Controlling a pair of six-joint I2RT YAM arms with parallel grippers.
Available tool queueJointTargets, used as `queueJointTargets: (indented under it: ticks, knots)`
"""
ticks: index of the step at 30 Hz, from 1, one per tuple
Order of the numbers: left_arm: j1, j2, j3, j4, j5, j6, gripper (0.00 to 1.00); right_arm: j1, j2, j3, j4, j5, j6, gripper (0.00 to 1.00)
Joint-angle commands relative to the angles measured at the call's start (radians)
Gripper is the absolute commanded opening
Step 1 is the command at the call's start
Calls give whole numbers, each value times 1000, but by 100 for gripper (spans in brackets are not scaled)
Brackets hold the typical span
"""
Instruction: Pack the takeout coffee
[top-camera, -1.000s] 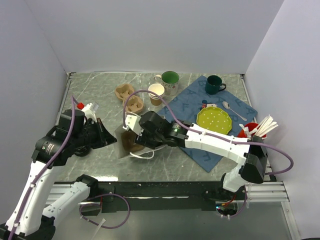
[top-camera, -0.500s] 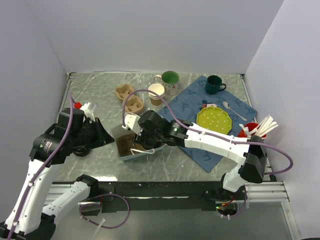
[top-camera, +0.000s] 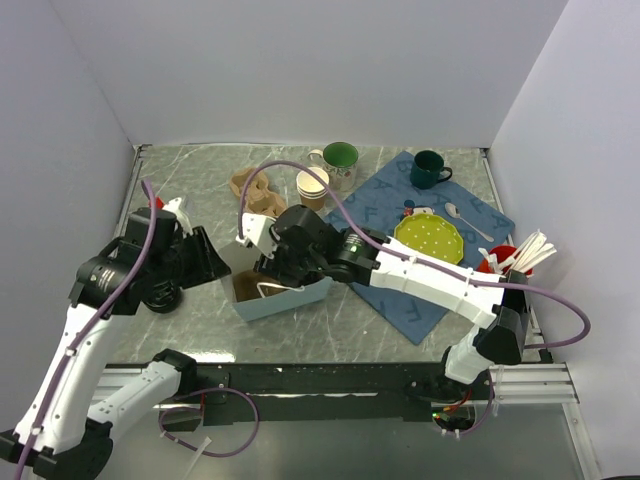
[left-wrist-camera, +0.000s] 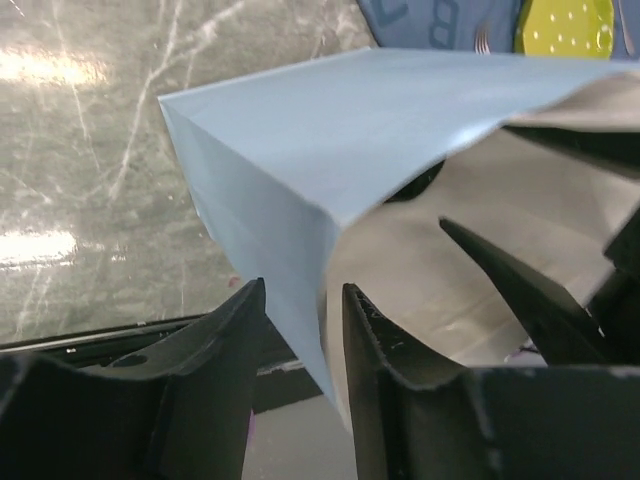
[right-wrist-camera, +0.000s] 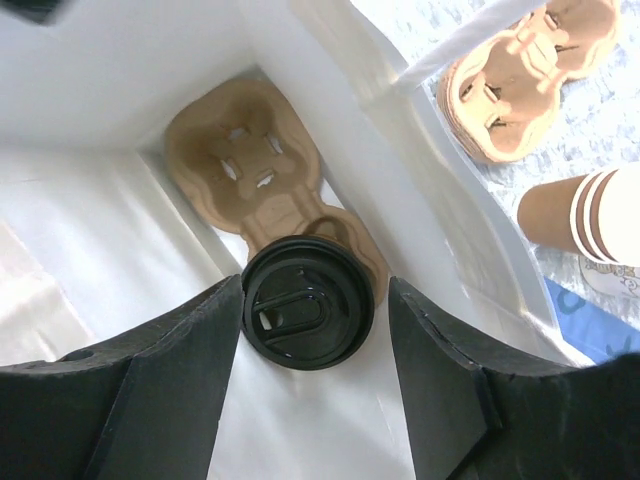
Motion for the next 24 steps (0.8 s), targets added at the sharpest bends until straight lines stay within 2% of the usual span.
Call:
queueJointTargets:
  ticks: [1, 5, 8, 15, 24]
  knots:
    - [-2, 24, 38, 68, -61, 0, 43, 4, 12, 102, -29, -14, -7, 65]
    - [-2, 54, 61, 81, -99, 11, 47, 4, 20, 171, -43, -9, -26, 57]
    - [-2, 70, 90, 88, -141, 25, 51, 4, 23, 208, -55, -9, -24, 55]
    - [-2, 81, 118, 117, -142, 51, 58, 5, 25, 272, -57, 34, 9, 52]
    - [-4, 50, 173, 183, -142, 89, 61, 5, 46, 297, 18, 310, 45, 50]
